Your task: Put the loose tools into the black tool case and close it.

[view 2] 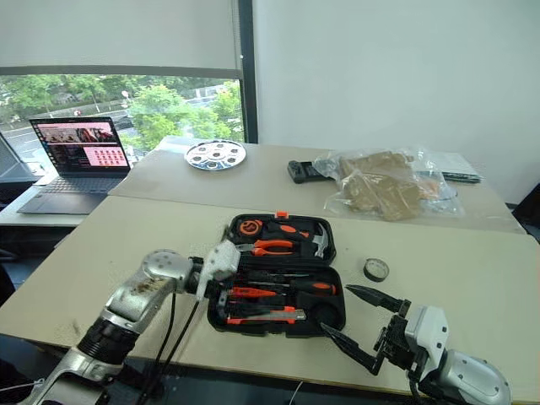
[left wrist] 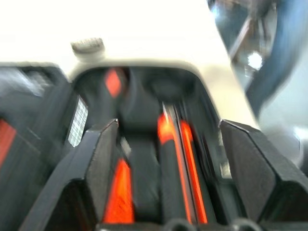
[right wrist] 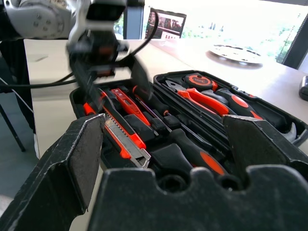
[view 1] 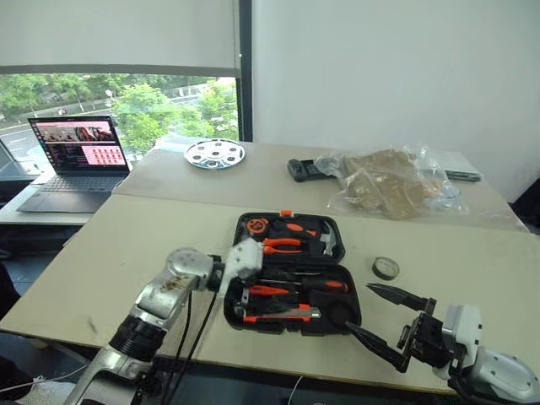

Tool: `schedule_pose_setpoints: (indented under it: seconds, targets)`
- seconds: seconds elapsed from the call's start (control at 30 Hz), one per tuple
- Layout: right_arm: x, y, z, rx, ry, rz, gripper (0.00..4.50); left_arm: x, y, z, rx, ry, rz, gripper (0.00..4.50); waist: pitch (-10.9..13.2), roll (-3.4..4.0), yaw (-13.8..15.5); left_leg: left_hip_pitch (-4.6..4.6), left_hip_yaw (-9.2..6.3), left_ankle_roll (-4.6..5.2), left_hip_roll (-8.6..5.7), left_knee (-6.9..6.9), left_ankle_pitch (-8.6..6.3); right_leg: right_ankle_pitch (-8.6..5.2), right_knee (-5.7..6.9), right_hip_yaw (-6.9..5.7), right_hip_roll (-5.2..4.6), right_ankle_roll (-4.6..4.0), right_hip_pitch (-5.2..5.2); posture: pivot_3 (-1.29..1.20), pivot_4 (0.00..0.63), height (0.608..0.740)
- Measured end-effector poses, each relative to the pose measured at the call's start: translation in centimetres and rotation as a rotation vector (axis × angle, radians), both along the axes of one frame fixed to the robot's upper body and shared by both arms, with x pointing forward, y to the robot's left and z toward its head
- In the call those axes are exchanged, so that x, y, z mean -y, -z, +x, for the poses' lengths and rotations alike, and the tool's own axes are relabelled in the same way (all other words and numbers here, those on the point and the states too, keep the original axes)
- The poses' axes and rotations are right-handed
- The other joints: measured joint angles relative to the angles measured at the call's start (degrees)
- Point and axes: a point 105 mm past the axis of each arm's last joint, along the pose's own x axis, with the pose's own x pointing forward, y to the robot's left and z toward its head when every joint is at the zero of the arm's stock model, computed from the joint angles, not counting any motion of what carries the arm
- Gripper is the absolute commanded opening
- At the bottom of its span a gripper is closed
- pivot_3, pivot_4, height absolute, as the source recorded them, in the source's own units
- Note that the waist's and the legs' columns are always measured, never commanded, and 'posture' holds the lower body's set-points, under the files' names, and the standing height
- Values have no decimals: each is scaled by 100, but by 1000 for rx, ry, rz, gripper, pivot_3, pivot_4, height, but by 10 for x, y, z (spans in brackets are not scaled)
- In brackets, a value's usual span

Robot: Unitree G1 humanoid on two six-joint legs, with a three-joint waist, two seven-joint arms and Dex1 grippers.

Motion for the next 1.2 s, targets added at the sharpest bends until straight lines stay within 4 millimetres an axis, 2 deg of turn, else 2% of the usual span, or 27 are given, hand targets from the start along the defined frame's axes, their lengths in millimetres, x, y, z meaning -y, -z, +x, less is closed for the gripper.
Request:
schedule_pose_setpoints:
  seconds: [0.03,0.13,0.2,0.27,0.4,0.47,0.57,0.87,1.2]
  targets:
    - [0,0,0,-1,-1,-1,4500,-6,-3,1,6,-8,-1,3624,0,1,-33,2,0,-4,0,-2,2,0,0,0,3,0,0,0,150,740]
    - [0,-2,1,4,-6,-10,4500,-16,-3,-2,24,4,7,3019,0,1,-44,3,0,-6,-1,-2,3,0,1,-1,5,0,0,0,150,740]
    - [1,-2,2,6,-7,-18,4500,-27,6,-6,40,24,49,2159,0,1,-44,5,2,-7,-1,-3,3,0,1,-3,6,-1,0,0,150,740]
    - [2,-2,1,5,-5,-22,4500,-32,14,-9,39,45,79,1543,0,1,-35,4,2,-7,-1,-3,3,0,-1,-4,6,-1,0,0,150,740]
    - [2,2,-4,-21,2,-20,4500,-27,29,-16,71,83,116,34,0,2,20,0,2,1,-5,-1,-1,-1,-7,-3,0,0,3,0,150,740]
    - [-1,5,-7,-35,-11,-19,4500,-23,39,-14,84,74,134,34,0,1,18,0,4,2,-5,0,-2,0,-8,-3,3,0,3,0,150,740]
    - [-2,-3,0,5,-6,-14,4500,-19,54,-11,73,68,174,34,0,1,-36,4,10,3,-5,0,-2,2,-4,-2,4,0,3,0,150,740]
    - [-1,-2,0,2,4,-11,4500,-12,57,-6,116,70,194,34,-7,7,-11,10,6,9,-4,0,-6,3,-1,-2,-8,0,12,0,150,740]
    - [0,-3,2,6,22,-4,4500,-11,66,-2,2,15,272,34,-43,27,-26,20,5,16,-4,-2,-10,6,-2,2,-11,8,19,0,150,740]
